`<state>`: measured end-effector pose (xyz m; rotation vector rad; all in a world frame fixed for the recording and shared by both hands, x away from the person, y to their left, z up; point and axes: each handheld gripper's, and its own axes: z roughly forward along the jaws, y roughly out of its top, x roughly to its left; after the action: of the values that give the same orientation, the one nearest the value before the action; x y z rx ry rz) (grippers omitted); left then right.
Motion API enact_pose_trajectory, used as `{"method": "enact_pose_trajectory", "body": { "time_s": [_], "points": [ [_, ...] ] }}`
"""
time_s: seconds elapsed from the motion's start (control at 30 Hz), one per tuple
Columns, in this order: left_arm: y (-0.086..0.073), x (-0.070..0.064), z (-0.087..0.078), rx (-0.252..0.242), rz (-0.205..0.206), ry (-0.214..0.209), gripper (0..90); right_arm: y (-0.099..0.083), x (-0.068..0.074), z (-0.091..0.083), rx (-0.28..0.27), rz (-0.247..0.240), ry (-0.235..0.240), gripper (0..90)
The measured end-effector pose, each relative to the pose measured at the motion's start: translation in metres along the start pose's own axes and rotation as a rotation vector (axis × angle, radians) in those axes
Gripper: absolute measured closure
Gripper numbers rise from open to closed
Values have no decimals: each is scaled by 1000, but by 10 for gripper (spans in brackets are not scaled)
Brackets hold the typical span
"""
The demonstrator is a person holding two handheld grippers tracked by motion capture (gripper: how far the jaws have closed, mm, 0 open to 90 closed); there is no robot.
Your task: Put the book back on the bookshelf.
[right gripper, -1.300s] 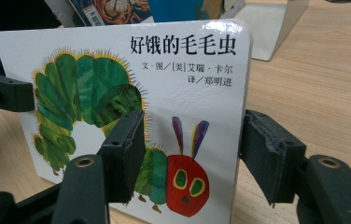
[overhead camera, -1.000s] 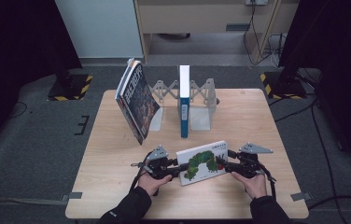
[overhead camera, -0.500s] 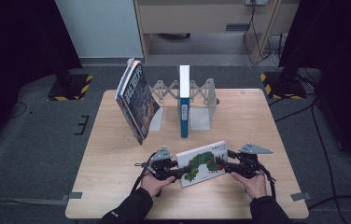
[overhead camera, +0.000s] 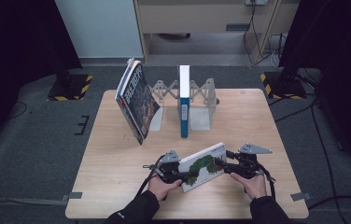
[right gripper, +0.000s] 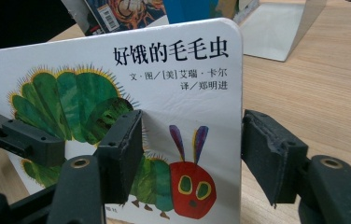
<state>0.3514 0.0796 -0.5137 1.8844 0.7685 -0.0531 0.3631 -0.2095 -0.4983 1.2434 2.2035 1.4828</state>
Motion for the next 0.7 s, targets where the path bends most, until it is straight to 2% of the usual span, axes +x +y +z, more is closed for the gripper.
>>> {"method": "enact_pose_trajectory", "body": {
  "time_s": [0.1, 0.2, 0.3, 0.4, 0.53, 0.7],
  "points": [
    [3, -1, -4, -19, -8, 1, 733, 0, 0, 1, 12, -2, 5, 371],
    [7, 2, -9, -52, -5, 18, 740, 0, 0, 1, 16, 2, 9, 367],
    [8, 5, -12, -65, -16, 29, 741, 0, 0, 2, 18, -3, 10, 363],
    [11, 3, -14, -65, -10, 38, 743, 0, -1, 1, 22, 4, 3, 356],
    [18, -3, -18, -65, 18, 67, 744, 0, -3, 0, 26, 5, -8, 353],
    [26, -10, -24, -51, 15, 89, 745, 0, -5, -1, 36, 5, -22, 347]
  ]
}}
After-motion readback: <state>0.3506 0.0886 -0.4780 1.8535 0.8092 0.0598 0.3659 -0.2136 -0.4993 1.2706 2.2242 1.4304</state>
